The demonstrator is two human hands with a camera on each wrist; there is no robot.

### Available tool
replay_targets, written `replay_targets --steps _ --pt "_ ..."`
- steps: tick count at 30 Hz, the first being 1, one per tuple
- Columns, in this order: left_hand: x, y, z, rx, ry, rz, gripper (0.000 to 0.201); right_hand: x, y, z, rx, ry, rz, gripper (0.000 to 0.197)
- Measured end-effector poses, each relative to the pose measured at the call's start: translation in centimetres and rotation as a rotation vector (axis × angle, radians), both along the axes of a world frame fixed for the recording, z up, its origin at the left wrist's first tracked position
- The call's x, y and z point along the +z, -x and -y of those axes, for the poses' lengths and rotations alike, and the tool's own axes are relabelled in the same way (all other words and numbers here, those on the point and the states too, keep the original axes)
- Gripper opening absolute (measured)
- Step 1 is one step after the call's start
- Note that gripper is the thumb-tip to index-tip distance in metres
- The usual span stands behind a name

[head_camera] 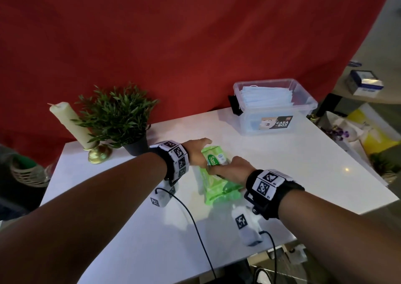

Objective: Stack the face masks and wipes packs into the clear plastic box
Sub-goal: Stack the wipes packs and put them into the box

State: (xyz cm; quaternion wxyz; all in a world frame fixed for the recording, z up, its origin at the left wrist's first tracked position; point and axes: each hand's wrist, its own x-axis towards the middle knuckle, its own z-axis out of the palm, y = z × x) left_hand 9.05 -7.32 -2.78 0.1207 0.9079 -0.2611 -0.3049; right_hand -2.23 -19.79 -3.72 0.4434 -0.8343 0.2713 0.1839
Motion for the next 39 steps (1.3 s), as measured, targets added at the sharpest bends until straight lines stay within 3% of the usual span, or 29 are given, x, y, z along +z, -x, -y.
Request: replay_targets --steps 4,7,12,14,17,19,22,26,31,35,39 --pt "0.0 0.2 -0.5 -0.034 -0.016 0.008 0.095 0.0 -0.9 -0.6 -0.023 -0.097 -0.044 0.047" --pt "0.3 0.4 -1.3 -0.064 -0.03 0.029 0.102 0.1 -1.2 -1.1 -0.004 -0.14 -0.064 0.041" --pt "1.2 0.6 -2.3 -0.235 -0.081 0.17 0.124 0.5 -2.1 -2.3 0.153 -0.003 -0.055 0.056" --pt "1.6 1.0 -2.4 -0.318 -0.145 0.256 0.126 1.2 -2.2 -2.4 0.268 0.108 -0.035 0.052" --pt "1.9 1.8 -2.2 -0.379 -0.228 0.336 0.119 2.4 -2.3 -2.2 0.495 0.431 0.023 0.066" --pt "1.8 2.3 -2.0 -0.372 -0.227 0.362 0.102 2.5 -2.5 -1.9 0.647 0.694 0.119 0.075" --pt "1.5 3.1 -1.6 -0.373 -0.211 0.439 0.092 2.0 -2.5 -0.9 0.753 0.886 0.189 0.076" --pt "0.3 4.4 -1.0 -0.366 -0.254 0.554 0.09 0.9 -2.0 0.5 0.787 0.942 0.199 0.089" --pt "0.0 4.9 -0.4 -0.284 -0.234 0.507 0.084 0.7 -1.4 1.2 0.695 0.921 0.156 0.092" --pt "0.3 4.8 0.5 -0.269 -0.219 0.474 0.083 1.1 -1.5 1.6 0.649 0.803 0.117 0.077" --pt "0.5 4.7 1.7 -0.283 -0.255 0.509 0.07 1.0 -1.7 2.1 0.738 0.891 0.181 0.065"
